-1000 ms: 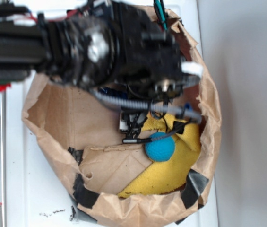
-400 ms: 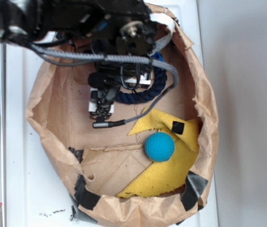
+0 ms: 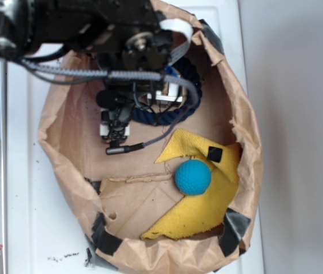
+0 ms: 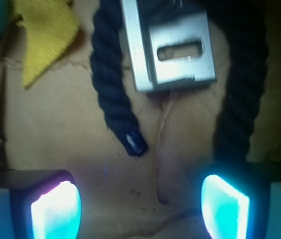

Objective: Grab the blue rope.

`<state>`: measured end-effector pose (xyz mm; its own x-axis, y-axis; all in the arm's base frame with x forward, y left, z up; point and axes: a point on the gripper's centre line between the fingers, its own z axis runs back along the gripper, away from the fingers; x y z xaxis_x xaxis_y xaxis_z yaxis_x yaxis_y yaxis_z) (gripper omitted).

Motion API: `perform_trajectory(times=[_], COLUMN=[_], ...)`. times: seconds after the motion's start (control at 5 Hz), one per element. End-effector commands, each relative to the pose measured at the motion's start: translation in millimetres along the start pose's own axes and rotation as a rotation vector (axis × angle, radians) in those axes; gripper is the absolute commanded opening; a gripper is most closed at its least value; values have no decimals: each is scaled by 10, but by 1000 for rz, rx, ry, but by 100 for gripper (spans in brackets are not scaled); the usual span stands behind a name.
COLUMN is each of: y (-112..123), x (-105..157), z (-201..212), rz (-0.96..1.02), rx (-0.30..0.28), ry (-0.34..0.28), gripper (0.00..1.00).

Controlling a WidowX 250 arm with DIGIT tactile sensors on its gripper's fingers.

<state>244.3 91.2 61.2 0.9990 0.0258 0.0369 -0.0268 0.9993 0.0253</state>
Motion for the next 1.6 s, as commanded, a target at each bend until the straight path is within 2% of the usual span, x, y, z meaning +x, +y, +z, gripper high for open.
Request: perform_trajectory(times=[0.0, 0.2, 0.4, 0.8, 1.0, 1.2, 1.4], y=[41, 181, 214, 298, 246, 163, 255], x=[148, 268, 306, 380, 358, 245, 186], z=[-13, -65, -84, -34, 23, 168, 318], rz=[50, 101, 109, 115, 85, 30, 27], rx=[100, 107, 125, 125, 104, 31, -24], ry=[-101, -109, -119, -136, -151, -140, -121], gripper=[100, 100, 100, 100, 100, 100, 100])
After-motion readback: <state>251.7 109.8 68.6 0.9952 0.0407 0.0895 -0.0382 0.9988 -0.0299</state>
